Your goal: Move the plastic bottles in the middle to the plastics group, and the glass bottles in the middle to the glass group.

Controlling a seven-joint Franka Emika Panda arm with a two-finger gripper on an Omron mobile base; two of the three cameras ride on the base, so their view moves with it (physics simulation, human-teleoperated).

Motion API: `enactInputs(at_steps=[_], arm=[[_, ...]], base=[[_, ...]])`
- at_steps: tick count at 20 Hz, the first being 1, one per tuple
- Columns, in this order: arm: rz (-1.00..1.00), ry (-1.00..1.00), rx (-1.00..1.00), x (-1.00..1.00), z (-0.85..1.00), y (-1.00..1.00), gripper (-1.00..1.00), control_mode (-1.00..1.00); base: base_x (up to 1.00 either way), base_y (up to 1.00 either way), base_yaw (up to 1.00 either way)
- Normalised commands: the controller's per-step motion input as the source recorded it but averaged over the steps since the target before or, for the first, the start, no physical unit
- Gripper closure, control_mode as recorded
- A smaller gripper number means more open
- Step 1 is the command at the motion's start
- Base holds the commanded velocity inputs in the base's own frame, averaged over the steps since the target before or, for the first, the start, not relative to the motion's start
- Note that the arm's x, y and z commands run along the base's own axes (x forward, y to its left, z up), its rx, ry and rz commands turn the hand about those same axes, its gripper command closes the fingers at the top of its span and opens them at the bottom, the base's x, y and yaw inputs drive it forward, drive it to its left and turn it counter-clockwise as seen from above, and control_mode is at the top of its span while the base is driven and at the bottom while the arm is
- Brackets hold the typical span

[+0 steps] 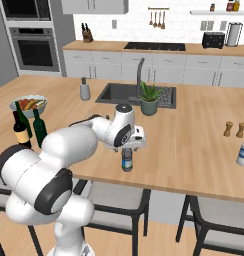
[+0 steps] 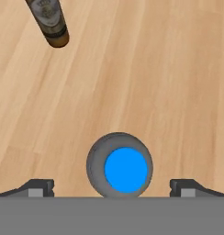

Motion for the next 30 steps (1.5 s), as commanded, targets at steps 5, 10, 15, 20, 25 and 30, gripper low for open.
enactInputs(at_steps=[5,10,15,20,25,30], arm=[[0.06,0.00,0.00,0.09,-0.12,0.00,-1.00,-1.00],[0.03,0.01,0.00,0.00,-0.09,0.00,-1.00,-1.00],[0.00,0.00,0.00,0.00,0.00,0.00,1.00,-1.00],[0.00,-0.05,0.00,-0.07,0.07,-0.19,1.00,-1.00],[-0.04,0.00,0.00,-0.07,0.48,-0.62,1.00,-1.00],[-0.11,0.00,0.00,0.00,0.52,-0.95,1.00,-1.00]], base=[[0.00,0.00,0.00],[0.00,0.00,0.00],[0.00,0.00,0.00],[0.00,0.00,0.00],[0.00,0.00,0.00],[0.00,0.00,0.00]])
